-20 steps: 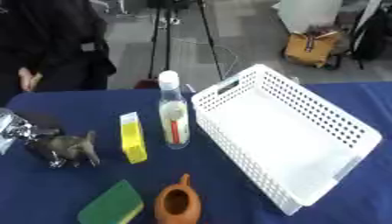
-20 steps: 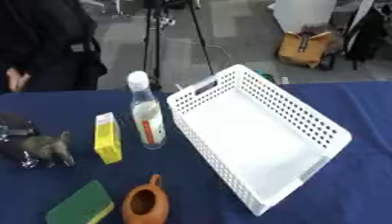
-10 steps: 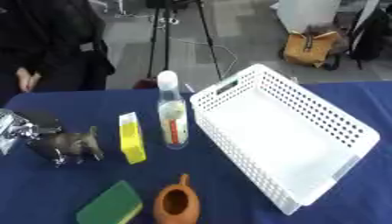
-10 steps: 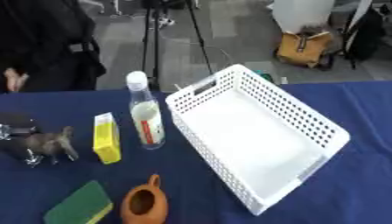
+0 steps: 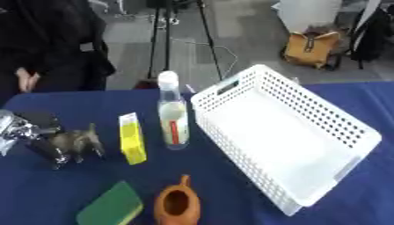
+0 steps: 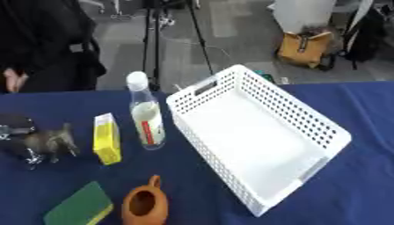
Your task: Pick up objects on the table and place them in the box.
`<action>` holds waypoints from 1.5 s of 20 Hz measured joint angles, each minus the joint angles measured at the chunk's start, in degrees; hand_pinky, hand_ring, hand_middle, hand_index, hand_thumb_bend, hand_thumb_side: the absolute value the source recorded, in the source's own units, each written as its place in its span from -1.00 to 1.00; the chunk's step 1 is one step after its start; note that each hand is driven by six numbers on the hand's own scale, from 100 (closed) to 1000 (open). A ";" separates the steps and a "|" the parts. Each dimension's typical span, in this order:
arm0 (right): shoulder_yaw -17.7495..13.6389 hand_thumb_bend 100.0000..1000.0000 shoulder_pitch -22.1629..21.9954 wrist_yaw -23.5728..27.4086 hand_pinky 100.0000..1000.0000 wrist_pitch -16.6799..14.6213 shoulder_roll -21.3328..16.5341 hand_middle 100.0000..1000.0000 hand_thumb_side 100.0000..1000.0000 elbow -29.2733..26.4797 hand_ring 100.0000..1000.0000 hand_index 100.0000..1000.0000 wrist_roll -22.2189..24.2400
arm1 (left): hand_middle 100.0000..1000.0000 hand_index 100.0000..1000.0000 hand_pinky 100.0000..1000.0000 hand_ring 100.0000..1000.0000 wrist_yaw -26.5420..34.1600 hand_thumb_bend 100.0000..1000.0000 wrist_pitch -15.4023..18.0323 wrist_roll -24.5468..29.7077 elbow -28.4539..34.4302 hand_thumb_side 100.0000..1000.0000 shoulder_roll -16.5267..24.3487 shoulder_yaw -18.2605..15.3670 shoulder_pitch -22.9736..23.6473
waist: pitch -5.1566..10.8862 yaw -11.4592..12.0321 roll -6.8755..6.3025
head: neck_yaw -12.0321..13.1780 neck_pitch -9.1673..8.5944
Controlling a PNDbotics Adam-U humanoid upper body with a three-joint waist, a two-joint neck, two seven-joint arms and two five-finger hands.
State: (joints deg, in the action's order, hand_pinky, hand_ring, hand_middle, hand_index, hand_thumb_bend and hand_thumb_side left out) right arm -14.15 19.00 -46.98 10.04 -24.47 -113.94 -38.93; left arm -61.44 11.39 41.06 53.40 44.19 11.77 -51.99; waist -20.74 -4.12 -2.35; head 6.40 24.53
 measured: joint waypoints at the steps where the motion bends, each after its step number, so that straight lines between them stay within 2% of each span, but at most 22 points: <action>1: -0.01 -1.00 -0.15 0.00 0.18 0.05 0.00 0.04 0.04 0.00 0.22 0.04 0.05 | -0.04 0.20 0.67 0.39 -0.02 -1.00 -0.09 -0.02 0.01 0.45 0.00 0.00 -0.10 | 0.00 0.12 0.00 | -0.01 0.00; 6: -0.16 -1.00 -0.37 0.00 0.18 0.09 0.00 0.04 0.04 0.00 0.22 0.04 0.09 | -0.08 0.16 0.67 0.37 -0.10 -1.00 -0.47 0.03 0.22 0.43 0.00 -0.10 -0.50 | 0.09 0.41 -0.03 | -0.05 0.02; 15: -0.29 -1.00 -0.73 0.00 0.18 0.14 0.00 0.04 0.05 0.00 0.22 0.04 0.10 | -0.10 0.13 0.65 0.35 0.06 -1.00 -1.90 0.28 2.04 0.44 0.04 -1.05 -1.00 | 1.35 1.02 -0.35 | -0.14 0.09; 22: -0.30 -1.00 -1.12 0.00 0.18 0.20 0.00 0.04 0.06 0.00 0.22 0.04 0.15 | -0.12 0.11 0.64 0.34 0.53 -1.00 -2.94 1.43 2.95 0.41 0.19 -1.31 -1.95 | 2.68 1.72 -0.64 | -0.57 0.16; 30: -0.32 -1.00 -1.90 -0.01 0.17 0.31 0.00 0.03 0.06 0.00 0.22 0.04 0.09 | -0.13 0.10 0.65 0.35 1.21 -1.00 -3.51 3.79 4.48 0.37 1.48 -1.80 -3.49 | 4.59 2.35 -1.76 | -1.00 1.14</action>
State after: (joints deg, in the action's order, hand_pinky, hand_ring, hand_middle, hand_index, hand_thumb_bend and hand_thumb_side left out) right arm -14.47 17.10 -46.99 10.35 -24.46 -113.94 -38.84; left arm -60.23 7.88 44.84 57.88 45.67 9.97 -55.48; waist -16.15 -1.77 -4.11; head 5.41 25.67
